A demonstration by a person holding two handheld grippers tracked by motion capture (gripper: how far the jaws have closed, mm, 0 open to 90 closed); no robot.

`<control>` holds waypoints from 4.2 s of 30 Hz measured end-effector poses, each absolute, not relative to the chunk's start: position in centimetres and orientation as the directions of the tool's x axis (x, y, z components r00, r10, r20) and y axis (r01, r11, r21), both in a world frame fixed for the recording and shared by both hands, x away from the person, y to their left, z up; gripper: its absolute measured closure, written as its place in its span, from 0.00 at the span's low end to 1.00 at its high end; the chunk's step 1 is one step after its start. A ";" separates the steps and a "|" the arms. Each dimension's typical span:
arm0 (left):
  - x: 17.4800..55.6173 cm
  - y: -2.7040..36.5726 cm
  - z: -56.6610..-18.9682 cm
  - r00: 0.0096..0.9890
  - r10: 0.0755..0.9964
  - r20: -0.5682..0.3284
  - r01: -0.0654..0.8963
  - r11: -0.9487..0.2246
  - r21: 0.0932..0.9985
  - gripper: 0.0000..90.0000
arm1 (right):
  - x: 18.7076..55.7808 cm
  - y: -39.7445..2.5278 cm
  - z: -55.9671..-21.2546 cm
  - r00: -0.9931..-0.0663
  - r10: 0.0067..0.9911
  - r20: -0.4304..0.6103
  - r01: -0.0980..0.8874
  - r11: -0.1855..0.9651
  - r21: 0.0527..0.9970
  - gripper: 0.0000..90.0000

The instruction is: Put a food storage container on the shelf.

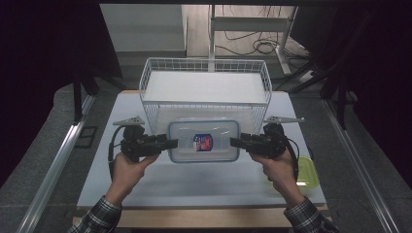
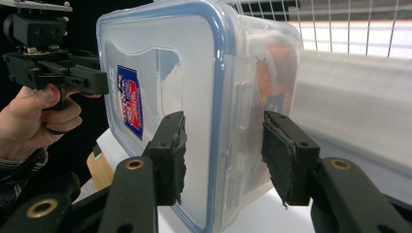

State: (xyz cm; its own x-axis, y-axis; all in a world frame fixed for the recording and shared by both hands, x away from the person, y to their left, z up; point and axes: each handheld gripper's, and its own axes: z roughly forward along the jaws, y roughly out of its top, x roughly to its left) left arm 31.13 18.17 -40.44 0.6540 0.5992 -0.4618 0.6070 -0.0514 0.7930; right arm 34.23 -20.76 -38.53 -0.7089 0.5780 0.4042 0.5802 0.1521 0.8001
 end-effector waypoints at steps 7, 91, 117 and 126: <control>32.1 18.5 -38.7 0.651 0.606 -0.458 0.598 -0.038 0.800 0.56 | 35.6 -20.4 -36.7 -0.716 0.575 0.395 0.565 0.146 0.812 0.58; 46.0 18.9 -32.1 0.569 0.712 -0.410 0.564 0.025 0.826 0.43 | 47.4 -18.2 -31.2 -0.609 0.697 0.378 0.575 0.060 0.816 0.59; 44.9 17.2 -31.8 0.544 0.769 -0.336 0.539 -0.014 0.842 0.41 | 46.9 -18.4 -30.3 -0.587 0.744 0.321 0.532 0.055 0.845 0.58; 42.5 17.8 -32.4 0.601 0.749 -0.278 0.487 -0.068 0.871 0.31 | 45.2 -19.3 -30.8 -0.649 0.732 0.208 0.440 0.138 0.887 0.36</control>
State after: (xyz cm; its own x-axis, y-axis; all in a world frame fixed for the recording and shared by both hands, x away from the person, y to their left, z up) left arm 42.50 17.84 -32.36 0.6015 0.7491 -0.2777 0.4872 -0.0685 0.8706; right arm 45.21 -19.29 -30.81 -0.6492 0.7316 0.2081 0.4402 0.1383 0.8872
